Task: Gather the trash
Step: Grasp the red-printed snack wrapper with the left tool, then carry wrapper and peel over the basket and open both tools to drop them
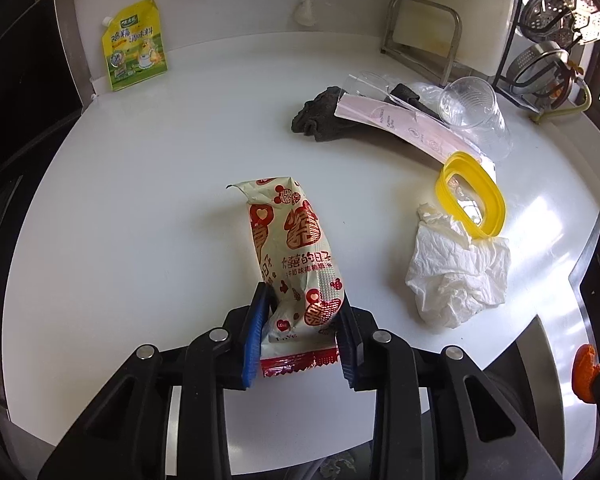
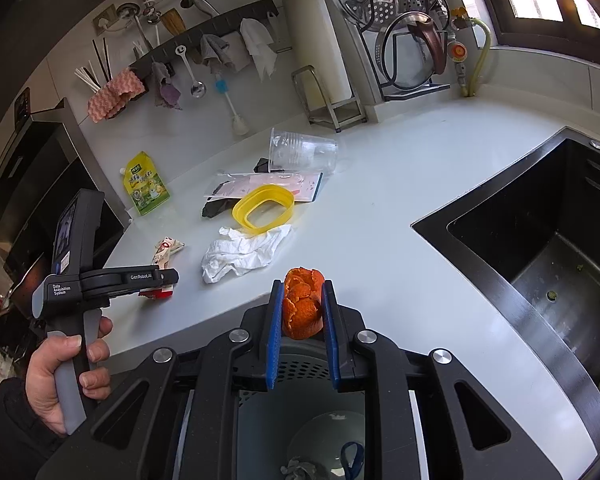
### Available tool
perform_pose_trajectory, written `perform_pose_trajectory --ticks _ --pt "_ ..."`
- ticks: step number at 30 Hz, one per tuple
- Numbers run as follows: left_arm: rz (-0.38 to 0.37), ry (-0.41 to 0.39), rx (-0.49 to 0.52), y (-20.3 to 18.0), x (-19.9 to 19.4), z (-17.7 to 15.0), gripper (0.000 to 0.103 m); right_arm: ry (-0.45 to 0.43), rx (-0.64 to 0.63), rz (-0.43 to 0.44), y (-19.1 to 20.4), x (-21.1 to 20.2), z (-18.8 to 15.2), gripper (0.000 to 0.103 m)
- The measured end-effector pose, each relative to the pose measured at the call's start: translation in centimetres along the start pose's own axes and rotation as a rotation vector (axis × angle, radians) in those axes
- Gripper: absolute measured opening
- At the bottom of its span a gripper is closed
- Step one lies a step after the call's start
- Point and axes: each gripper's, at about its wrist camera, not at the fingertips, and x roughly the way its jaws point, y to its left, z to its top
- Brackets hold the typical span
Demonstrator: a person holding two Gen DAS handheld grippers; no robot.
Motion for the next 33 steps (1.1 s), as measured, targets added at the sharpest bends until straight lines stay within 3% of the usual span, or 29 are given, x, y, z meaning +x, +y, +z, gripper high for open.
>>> perform_pose_trajectory --ticks 9,19,24,33 --pt "-0.015 -0.11 0.103 -0.5 -4.7 -3.2 0.031 0.01 -0.021 -0.018 1.5 -1.4 -1.3 0.018" --pt "-0.045 -0.182 0.207 -1.8 -8.8 -8.8 0.031 0.059 -0.039 -0.028 3.7 -2.7 -5.4 0.018" --pt "-0.076 -0.195 0.254 -2.4 -9.9 -11.3 0.031 0.082 -0.06 -0.047 4.4 -3.1 -7.2 0.018" --pt "-0.171 -0.148 0.324 -3.1 -9.5 -14.3 0.031 0.124 -0.018 -0.098 2.7 -4.6 -10.1 0.018"
